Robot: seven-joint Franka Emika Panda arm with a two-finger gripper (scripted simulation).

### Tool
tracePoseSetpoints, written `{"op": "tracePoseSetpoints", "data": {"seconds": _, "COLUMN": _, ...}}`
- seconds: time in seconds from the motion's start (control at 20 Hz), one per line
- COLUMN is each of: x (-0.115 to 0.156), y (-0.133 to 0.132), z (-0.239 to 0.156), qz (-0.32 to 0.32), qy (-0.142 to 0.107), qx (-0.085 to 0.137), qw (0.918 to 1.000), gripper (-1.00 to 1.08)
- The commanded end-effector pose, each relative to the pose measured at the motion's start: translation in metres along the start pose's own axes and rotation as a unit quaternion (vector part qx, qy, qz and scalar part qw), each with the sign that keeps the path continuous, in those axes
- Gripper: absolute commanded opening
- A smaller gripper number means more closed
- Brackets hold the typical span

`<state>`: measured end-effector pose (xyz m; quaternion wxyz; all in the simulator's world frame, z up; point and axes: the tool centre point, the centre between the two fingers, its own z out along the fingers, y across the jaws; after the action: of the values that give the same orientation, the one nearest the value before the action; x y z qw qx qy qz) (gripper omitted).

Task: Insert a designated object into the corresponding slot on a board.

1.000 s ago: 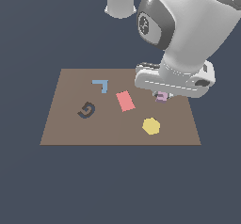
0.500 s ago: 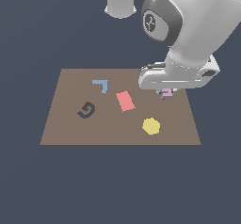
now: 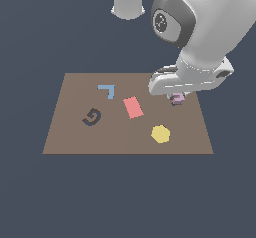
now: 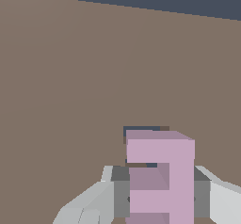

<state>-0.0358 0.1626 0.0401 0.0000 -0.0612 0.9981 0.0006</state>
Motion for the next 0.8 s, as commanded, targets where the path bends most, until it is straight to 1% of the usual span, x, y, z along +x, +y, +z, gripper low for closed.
{"op": "tracePoseSetpoints", "data": {"seconds": 0.0, "x": 0.0, "y": 0.0, "z": 0.0, "qz": 0.0, "qy": 0.0, "qx": 0.0, "qw": 1.0, "gripper": -1.0}}
{"op": "tracePoseSetpoints", "data": {"seconds": 0.3, "x": 0.0, "y": -0.001, "z": 0.01, "qz": -0.001, "qy": 0.0, "qx": 0.001, "qw": 1.0, "gripper": -1.0}}
{"op": "tracePoseSetpoints", "data": {"seconds": 0.35, "x": 0.0, "y": -0.001, "z": 0.01, "qz": -0.001, "qy": 0.0, "qx": 0.001, "qw": 1.0, "gripper": 1.0}}
{"op": "tracePoseSetpoints", "data": {"seconds": 0.75, "x": 0.0, "y": -0.001, "z": 0.01, "qz": -0.001, "qy": 0.0, "qx": 0.001, "qw": 1.0, "gripper": 1.0}}
